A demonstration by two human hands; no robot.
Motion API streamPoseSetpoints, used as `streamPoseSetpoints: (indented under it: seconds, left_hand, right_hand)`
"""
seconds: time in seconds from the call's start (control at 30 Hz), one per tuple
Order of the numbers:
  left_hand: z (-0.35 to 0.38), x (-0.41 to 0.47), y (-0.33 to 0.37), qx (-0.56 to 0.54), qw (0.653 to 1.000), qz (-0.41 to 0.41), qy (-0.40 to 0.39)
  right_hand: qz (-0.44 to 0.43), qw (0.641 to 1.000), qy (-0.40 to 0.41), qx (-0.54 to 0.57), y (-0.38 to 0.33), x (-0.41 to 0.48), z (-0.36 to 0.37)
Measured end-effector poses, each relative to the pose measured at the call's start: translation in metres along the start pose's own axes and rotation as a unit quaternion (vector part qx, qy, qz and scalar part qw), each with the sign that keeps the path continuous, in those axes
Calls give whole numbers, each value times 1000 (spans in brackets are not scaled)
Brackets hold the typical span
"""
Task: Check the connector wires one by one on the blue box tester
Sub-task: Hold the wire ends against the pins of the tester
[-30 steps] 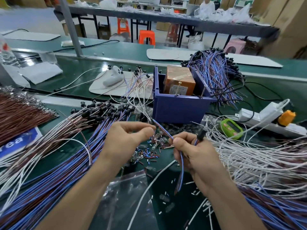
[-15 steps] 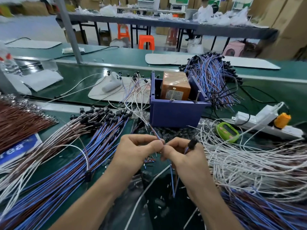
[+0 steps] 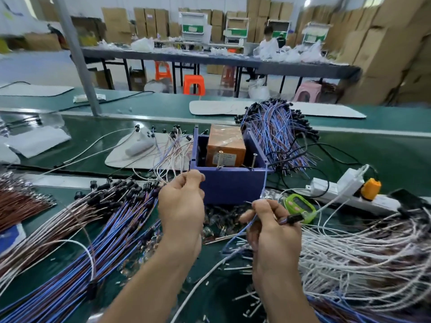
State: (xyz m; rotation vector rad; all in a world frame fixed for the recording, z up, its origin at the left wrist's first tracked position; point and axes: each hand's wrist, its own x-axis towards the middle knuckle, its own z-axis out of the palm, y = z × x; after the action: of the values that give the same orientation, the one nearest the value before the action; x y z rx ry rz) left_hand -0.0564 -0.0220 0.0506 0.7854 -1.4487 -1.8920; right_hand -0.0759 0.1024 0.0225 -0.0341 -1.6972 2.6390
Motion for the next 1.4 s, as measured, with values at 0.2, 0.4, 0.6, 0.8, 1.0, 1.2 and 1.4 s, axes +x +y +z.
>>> streamPoseSetpoints:
  seconds: [0.2,0.4,0.6,0.8,1.0,1.2,1.4]
  left_hand:
    - [4,2,-26,128,986,98,47]
    - [0,11,-31,155,979,128,40]
    - [2,13,-33,149,979,139,15]
    - [4,14,-34,131,984,123,6]
    - [5,14,-34,128,983,128,-10]
    - [4,14,-34,128,983,130,-18]
    - [3,15,-33,126,984,124,-23]
  right_hand:
    - [16,1000,9,7,5,12,-1]
    - [46,999,14,22,7,15,-5]
    - [43,999,8,12,8,15,-3]
    - [46,999,5,0,8,16,-4]
    - [43,999,13,7,8,18,-5]
    - [43,999,17,-1,10,19,-5]
    - [45,999,11,-3,12,19,-5]
